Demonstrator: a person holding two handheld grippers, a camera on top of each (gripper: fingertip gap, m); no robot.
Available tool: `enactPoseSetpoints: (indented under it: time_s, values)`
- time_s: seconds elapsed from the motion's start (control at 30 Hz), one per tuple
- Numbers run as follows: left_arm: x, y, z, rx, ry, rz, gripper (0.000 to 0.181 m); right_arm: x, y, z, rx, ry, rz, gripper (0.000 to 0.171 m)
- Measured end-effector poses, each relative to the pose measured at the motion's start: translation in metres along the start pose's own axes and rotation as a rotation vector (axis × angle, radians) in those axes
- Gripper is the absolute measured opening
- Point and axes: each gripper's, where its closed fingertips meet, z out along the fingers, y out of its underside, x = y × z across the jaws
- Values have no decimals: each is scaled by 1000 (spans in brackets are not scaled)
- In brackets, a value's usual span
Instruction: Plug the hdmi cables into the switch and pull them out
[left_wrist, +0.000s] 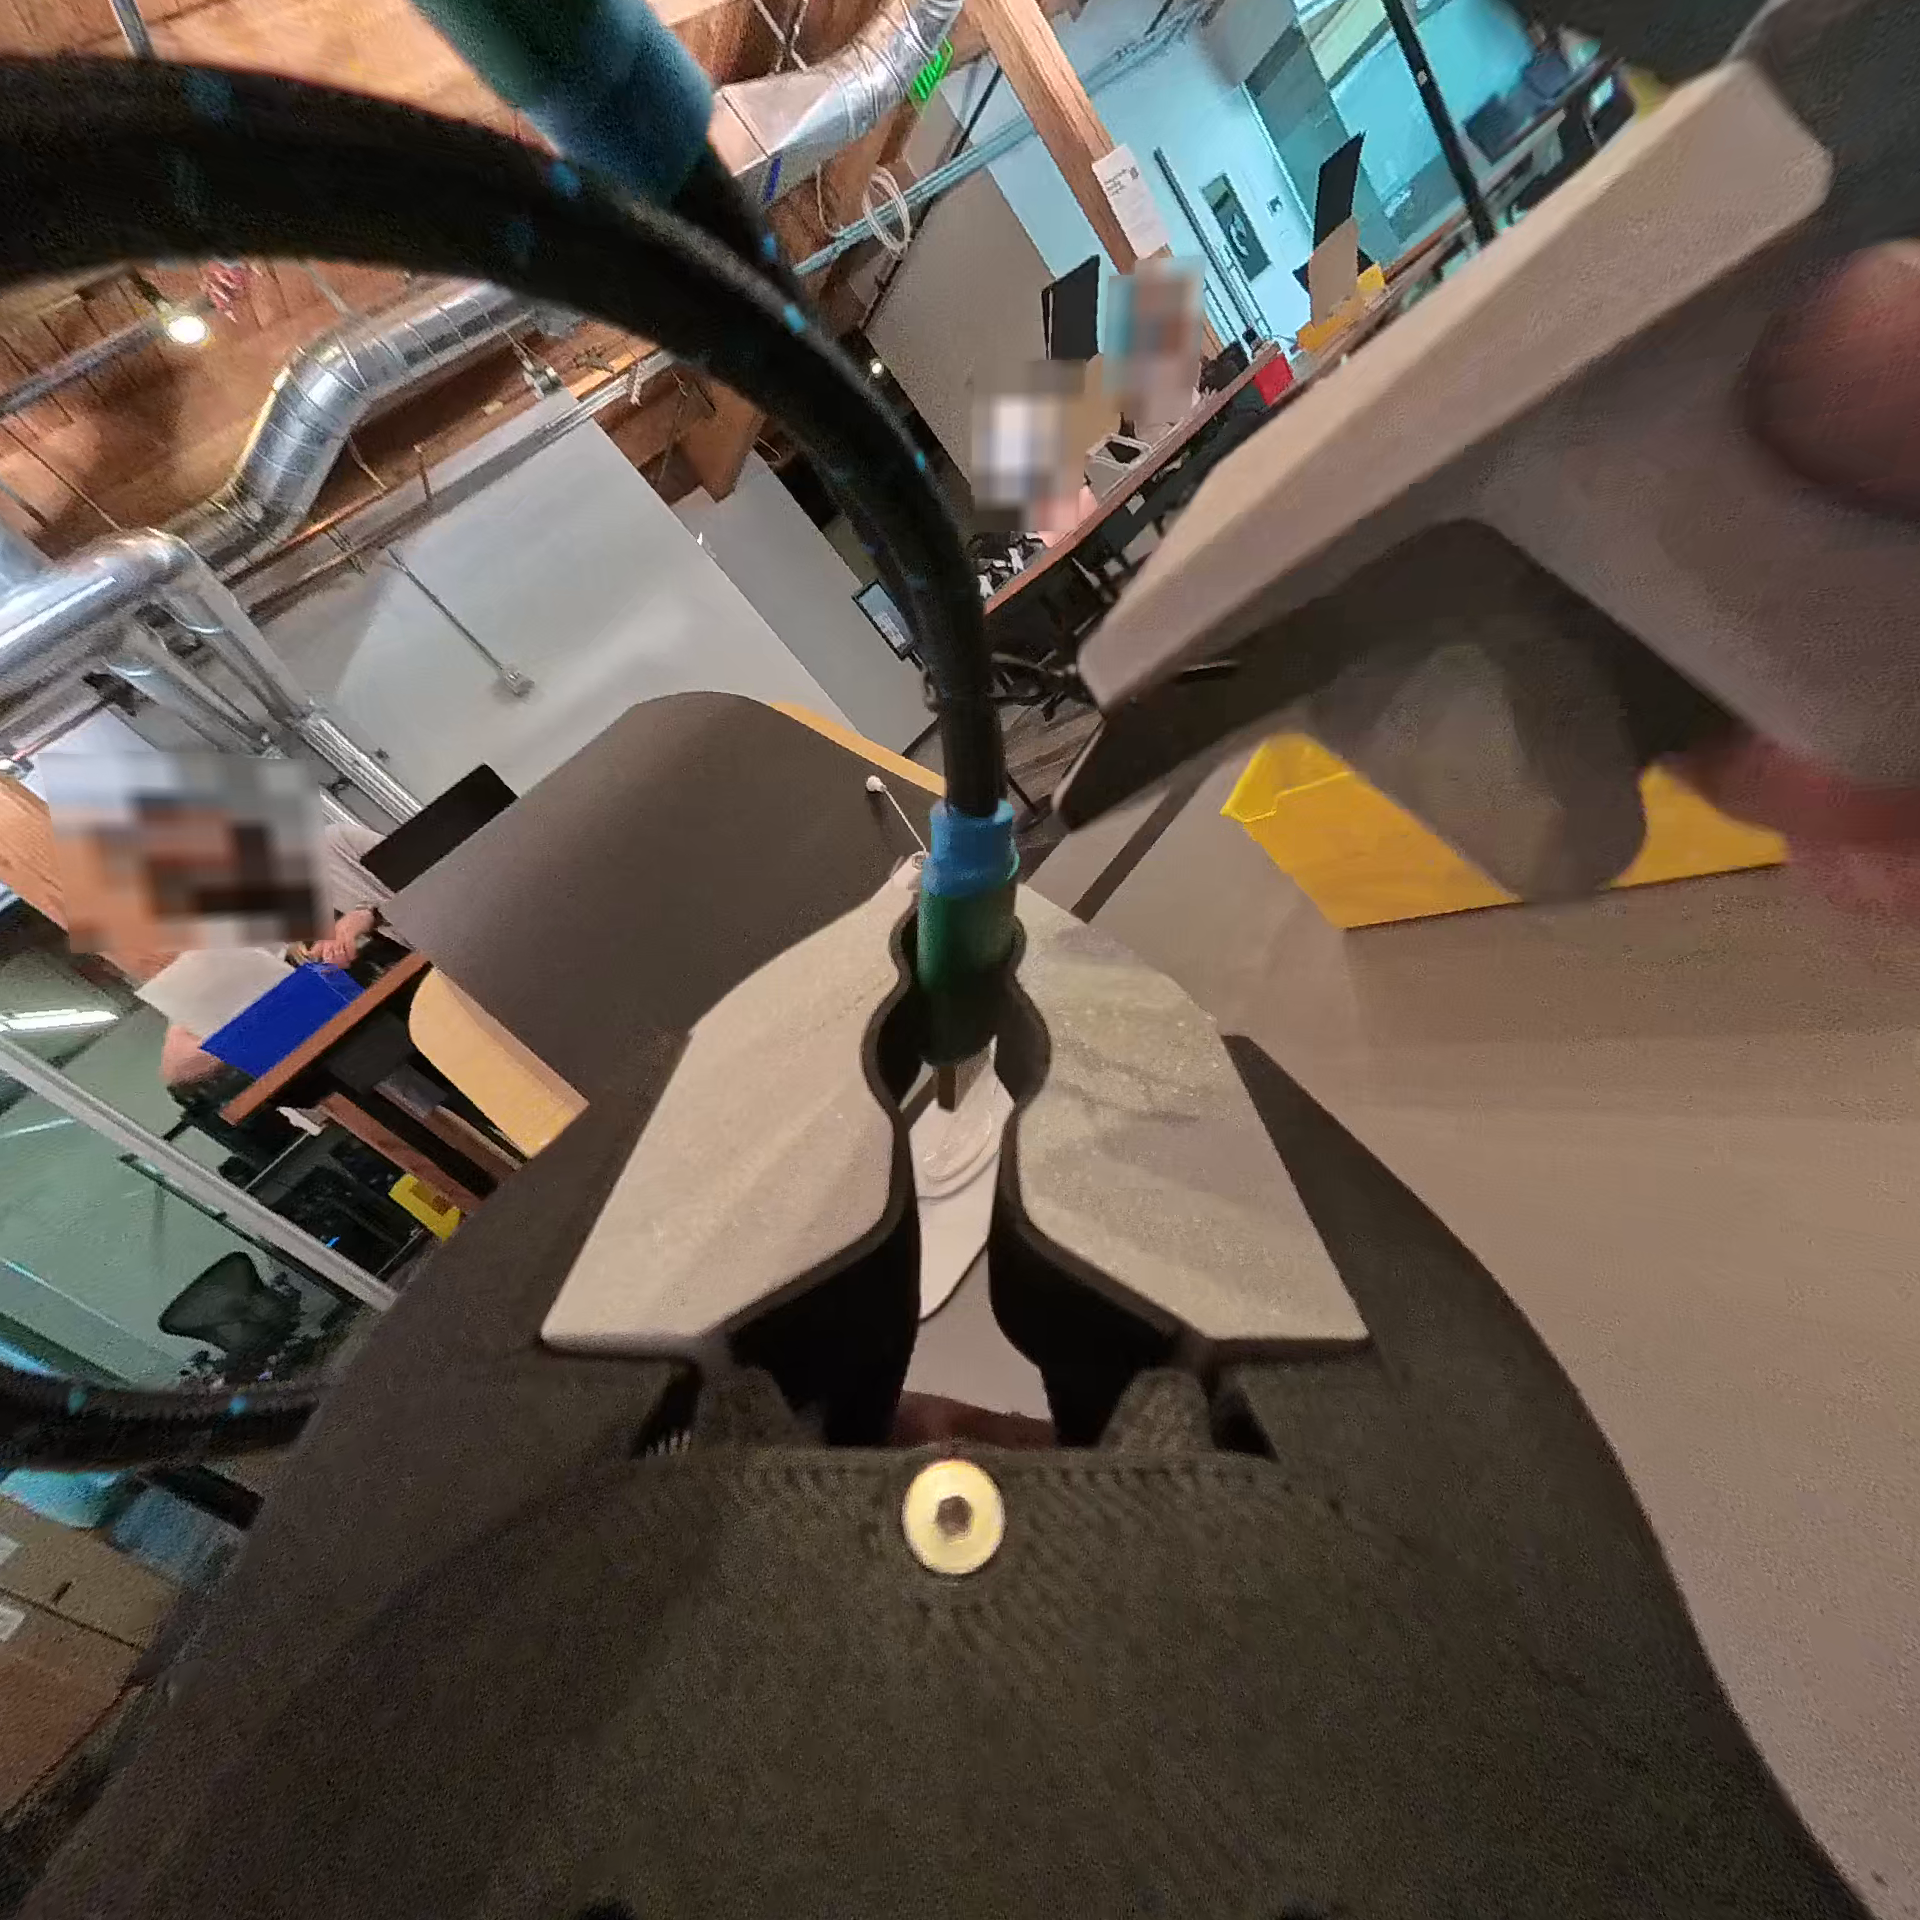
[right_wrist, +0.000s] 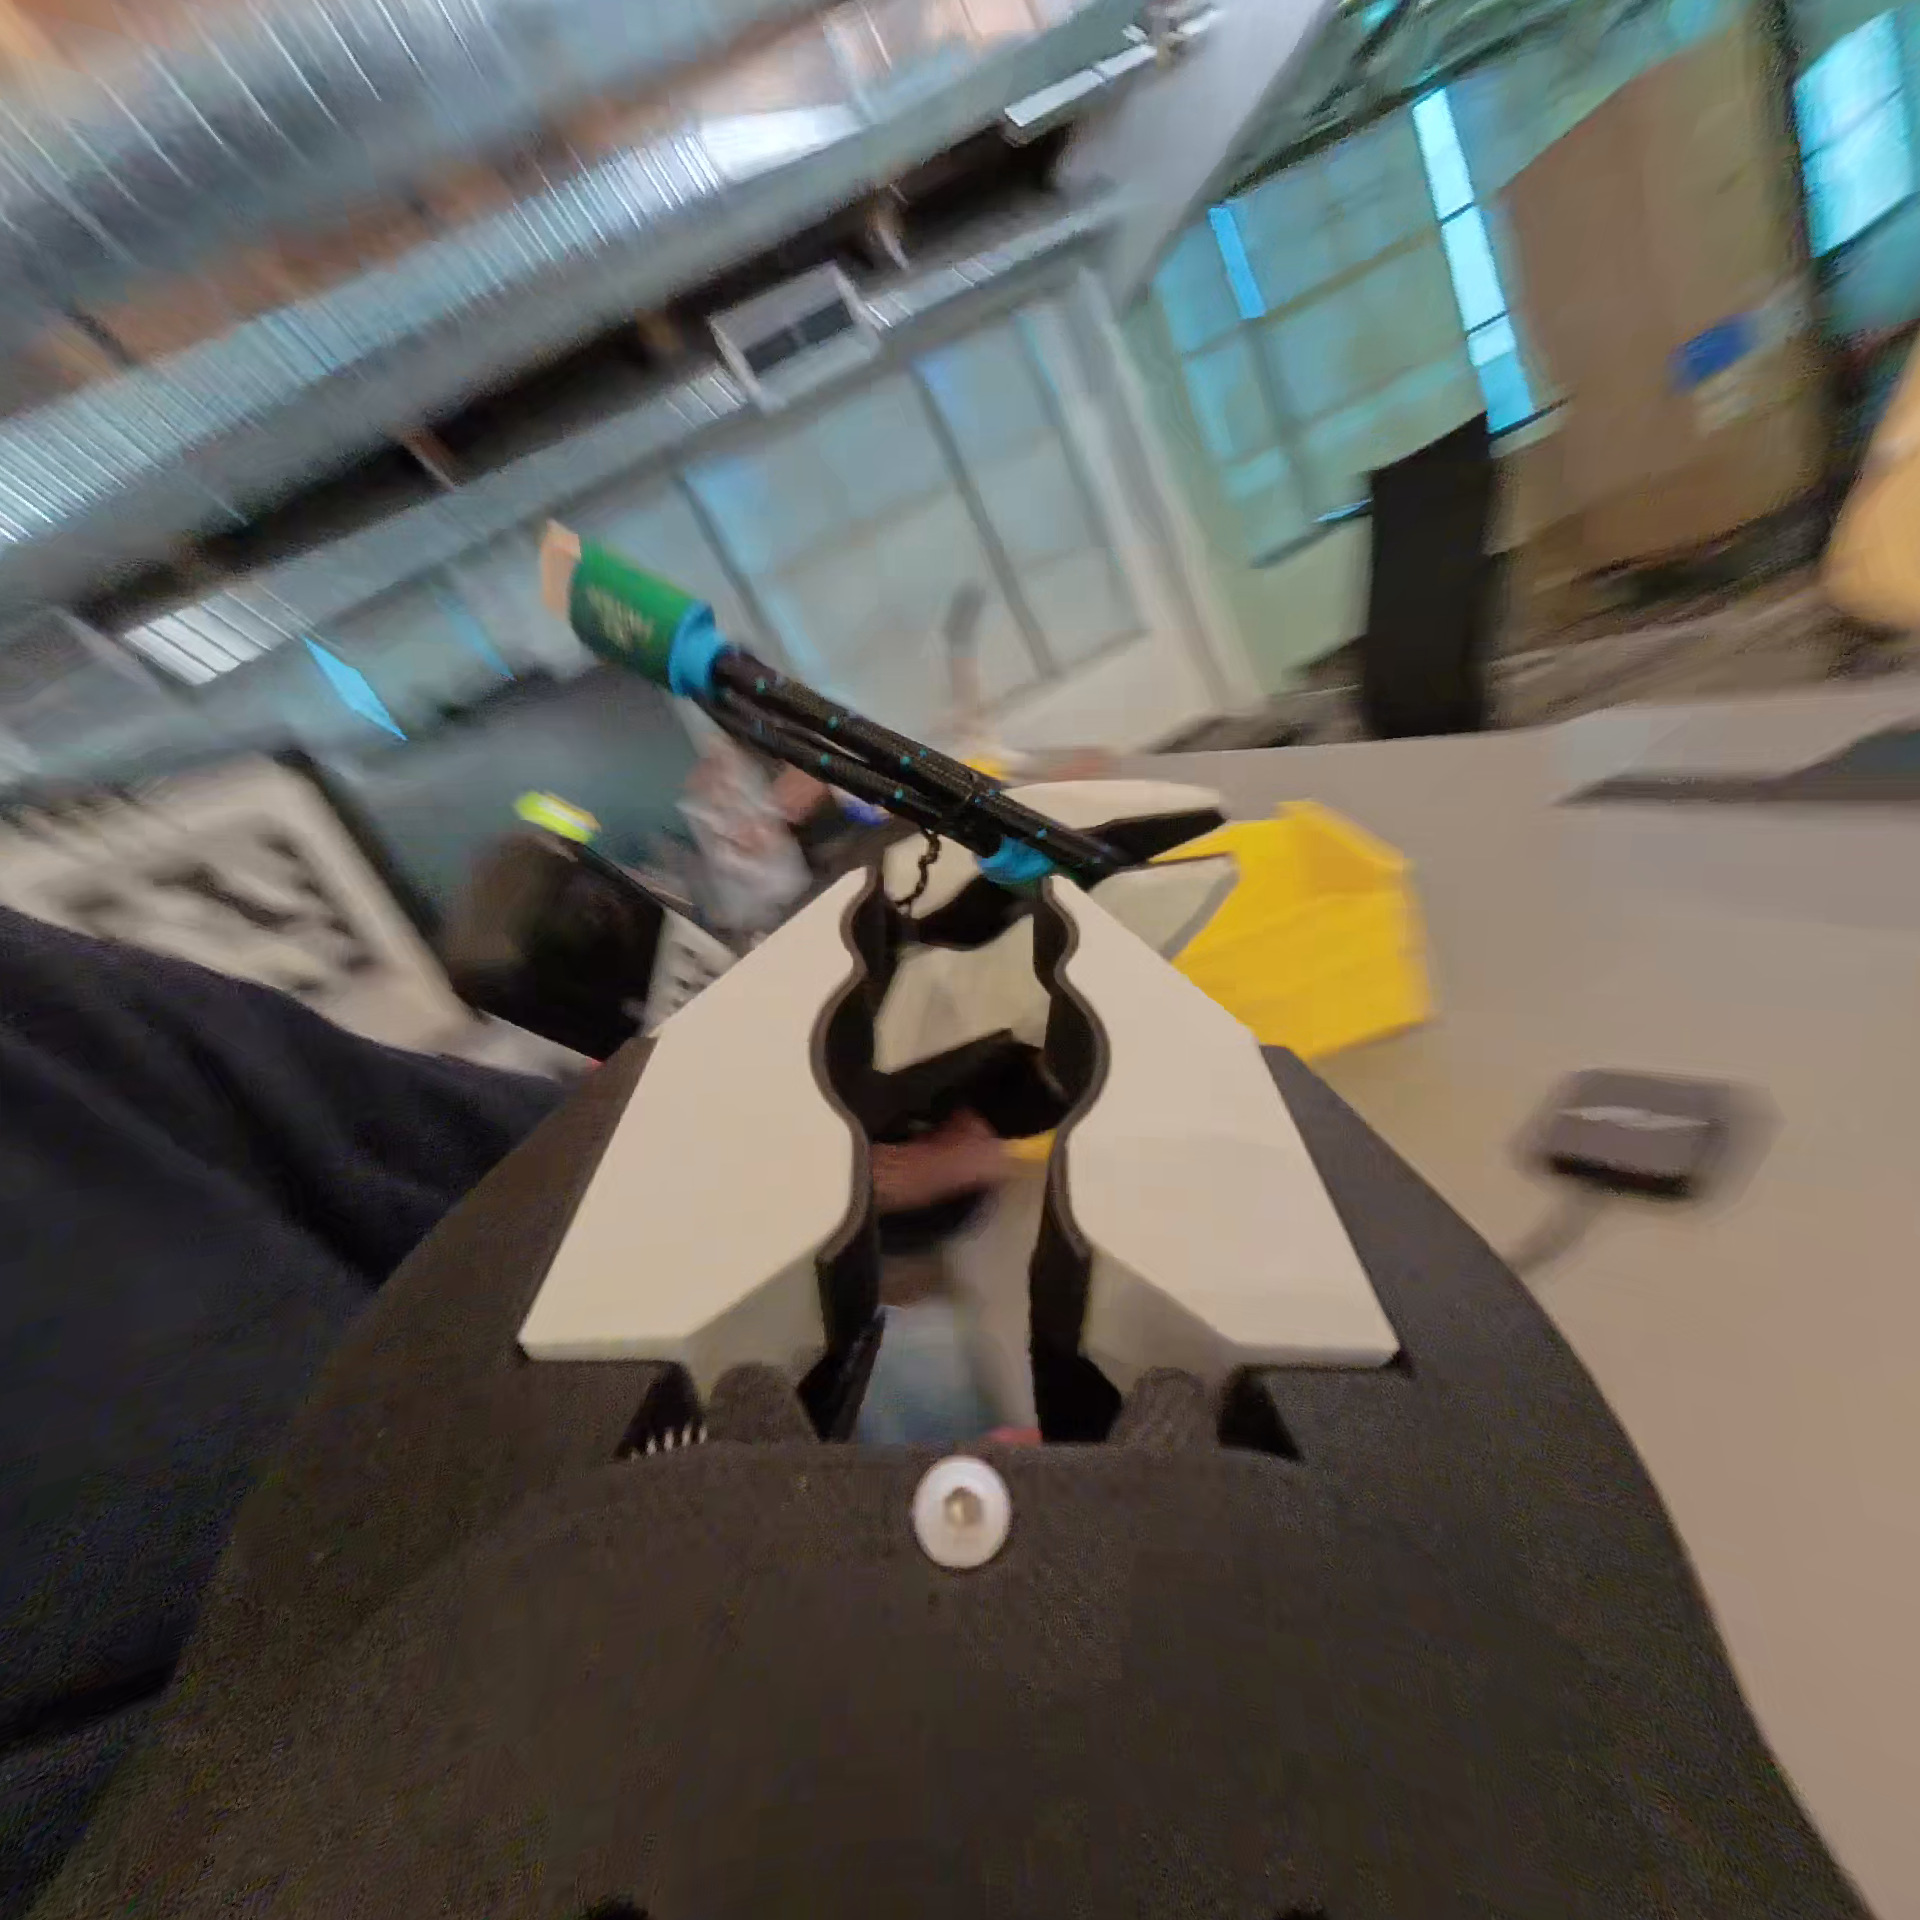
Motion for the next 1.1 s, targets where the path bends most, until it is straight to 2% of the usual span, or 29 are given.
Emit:
enactPoseSetpoints:
  time_s: [0.17,0.23,0.43,0.57,0.7,0.8,0.87,1.0,1.1]
  values:
    - [1,3,1,-35,11,-28,8,0,-6,0,-201,334,-818,21]
    - [2,3,2,-43,16,-38,8,-3,-6,2,-246,398,-1007,19]
    - [2,4,2,-60,14,-47,9,6,-3,1,-321,507,-1116,8]
    - [2,5,2,-68,15,-46,9,8,-3,0,-320,511,-1084,3]
    - [2,6,2,-64,11,-44,8,8,-2,0,-301,461,-958,2]
    - [2,6,2,-58,8,-33,8,5,-3,-1,-239,345,-705,0]
    - [0,4,2,-37,4,-16,8,0,-5,-2,-151,173,-355,0]
    - [-1,-4,0,11,-6,8,9,-15,-11,-8,73,-276,412,0]
    - [5,-8,-1,42,3,23,9,-27,-6,-11,195,-498,683,0]
